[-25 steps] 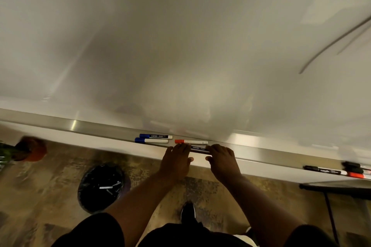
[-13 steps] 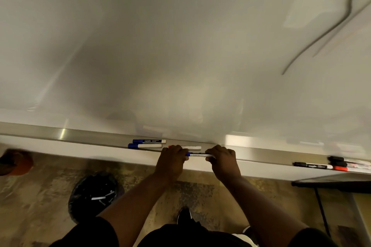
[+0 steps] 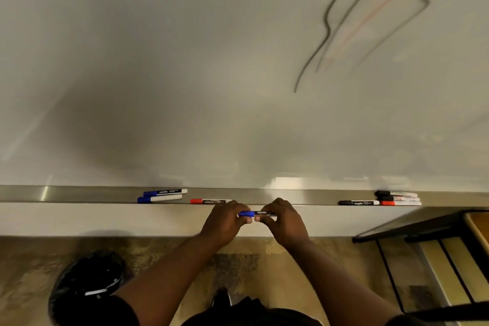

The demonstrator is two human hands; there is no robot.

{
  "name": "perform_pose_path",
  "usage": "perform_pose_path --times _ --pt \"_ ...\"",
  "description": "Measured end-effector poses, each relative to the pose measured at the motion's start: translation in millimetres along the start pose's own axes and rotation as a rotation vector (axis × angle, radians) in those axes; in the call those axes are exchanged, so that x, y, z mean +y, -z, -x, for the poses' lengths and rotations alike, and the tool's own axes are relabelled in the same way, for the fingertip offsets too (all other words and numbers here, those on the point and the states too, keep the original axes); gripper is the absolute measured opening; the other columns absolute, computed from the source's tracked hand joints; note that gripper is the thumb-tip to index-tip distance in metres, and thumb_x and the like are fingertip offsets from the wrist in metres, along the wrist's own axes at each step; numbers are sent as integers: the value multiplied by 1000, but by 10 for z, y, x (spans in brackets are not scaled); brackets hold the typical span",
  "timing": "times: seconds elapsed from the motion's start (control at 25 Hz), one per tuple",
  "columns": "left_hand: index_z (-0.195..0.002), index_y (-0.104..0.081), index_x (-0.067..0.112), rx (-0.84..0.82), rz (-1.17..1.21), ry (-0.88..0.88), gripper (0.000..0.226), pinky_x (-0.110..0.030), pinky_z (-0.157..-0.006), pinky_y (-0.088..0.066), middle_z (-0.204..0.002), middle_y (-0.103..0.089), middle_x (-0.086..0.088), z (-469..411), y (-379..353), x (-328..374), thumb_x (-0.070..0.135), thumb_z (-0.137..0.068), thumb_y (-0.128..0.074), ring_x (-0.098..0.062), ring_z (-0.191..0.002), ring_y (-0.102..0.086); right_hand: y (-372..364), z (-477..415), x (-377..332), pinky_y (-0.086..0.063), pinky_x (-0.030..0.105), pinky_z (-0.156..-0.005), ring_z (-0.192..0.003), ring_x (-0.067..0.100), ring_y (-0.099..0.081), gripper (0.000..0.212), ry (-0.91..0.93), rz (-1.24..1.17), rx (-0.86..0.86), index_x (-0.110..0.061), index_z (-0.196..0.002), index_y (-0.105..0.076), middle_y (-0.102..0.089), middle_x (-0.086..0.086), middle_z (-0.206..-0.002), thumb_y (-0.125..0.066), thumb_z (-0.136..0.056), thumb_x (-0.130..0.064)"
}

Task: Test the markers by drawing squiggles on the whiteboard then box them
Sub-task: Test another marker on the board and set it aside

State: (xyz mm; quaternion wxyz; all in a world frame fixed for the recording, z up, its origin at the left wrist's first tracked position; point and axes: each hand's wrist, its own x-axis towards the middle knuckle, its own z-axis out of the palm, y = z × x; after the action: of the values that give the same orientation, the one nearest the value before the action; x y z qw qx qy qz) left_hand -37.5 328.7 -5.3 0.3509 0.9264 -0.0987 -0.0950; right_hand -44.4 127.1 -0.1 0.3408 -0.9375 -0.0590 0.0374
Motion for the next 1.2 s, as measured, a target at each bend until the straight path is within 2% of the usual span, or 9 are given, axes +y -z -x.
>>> perform_pose_path --times 0.2,0.28,0.4,0.56,0.8,1.0,1.2 --pt "-114 -71 25 -4 65 80 25 -25 -84 -49 -106 -69 7 283 -281 426 37 -92 -65 -9 -91 -60 278 366 236 -49 26 -72 -91 5 -53 28 52 -30 -23 -29 -101 -73 -60 -18 -89 -74 -83 -50" --pt "-115 -70 25 -22 67 109 26 -20 -81 -47 -106 -68 7 449 -418 621 37 -93 -64 -8 -91 -59 358 565 389 -47 24 -71 -91 3 -52 31 80 -36 -19 -31 -104 -75 -58 -21 -87 -73 -82 -53" --pt "-114 -71 24 -67 57 113 30 -17 -79 -45 -103 -68 7 723 -604 813 42 -92 -62 -7 -90 -58 407 912 577 -41 18 -70 -89 -1 -49 25 95 -48 -21 -34 -99 -76 -57 -24 -84 -74 -81 -52" --pt "-112 -72 23 -103 31 122 33 -30 -82 -52 -97 -68 6 1053 -822 947 46 -90 -64 -9 -86 -59 425 1332 680 -45 25 -70 -88 3 -51 20 87 -87 -11 -31 -92 -77 -62 -19 -85 -75 -81 -48" --pt "-113 -72 24 -30 -75 20 27 -17 -75 -44 -96 -67 5 1133 -789 1136 38 -94 -60 -8 -84 -57 551 1495 574 -37 29 -80 -86 5 -52 18 37 -70 101 -31 -83 -74 -64 -18 -82 -78 -76 -47" --pt "-108 -73 26 29 -152 -93 21 -28 -71 -47 -89 -64 4 969 -488 1245 34 -96 -57 -12 -79 -55 691 1337 325 -33 32 -79 -84 10 -53 17 17 -2 240 -28 -79 -75 -66 -14 -77 -79 -76 -44" --pt "-97 -72 25 148 -131 -145 22 -28 -66 -45 -80 -58 9 981 -232 1223 42 -95 -58 -9 -73 -53 824 1220 173 -34 33 -78 -81 5 -51 33 -2 27 295 -31 -72 -72 -58 -20 -69 -77 -71 -63"
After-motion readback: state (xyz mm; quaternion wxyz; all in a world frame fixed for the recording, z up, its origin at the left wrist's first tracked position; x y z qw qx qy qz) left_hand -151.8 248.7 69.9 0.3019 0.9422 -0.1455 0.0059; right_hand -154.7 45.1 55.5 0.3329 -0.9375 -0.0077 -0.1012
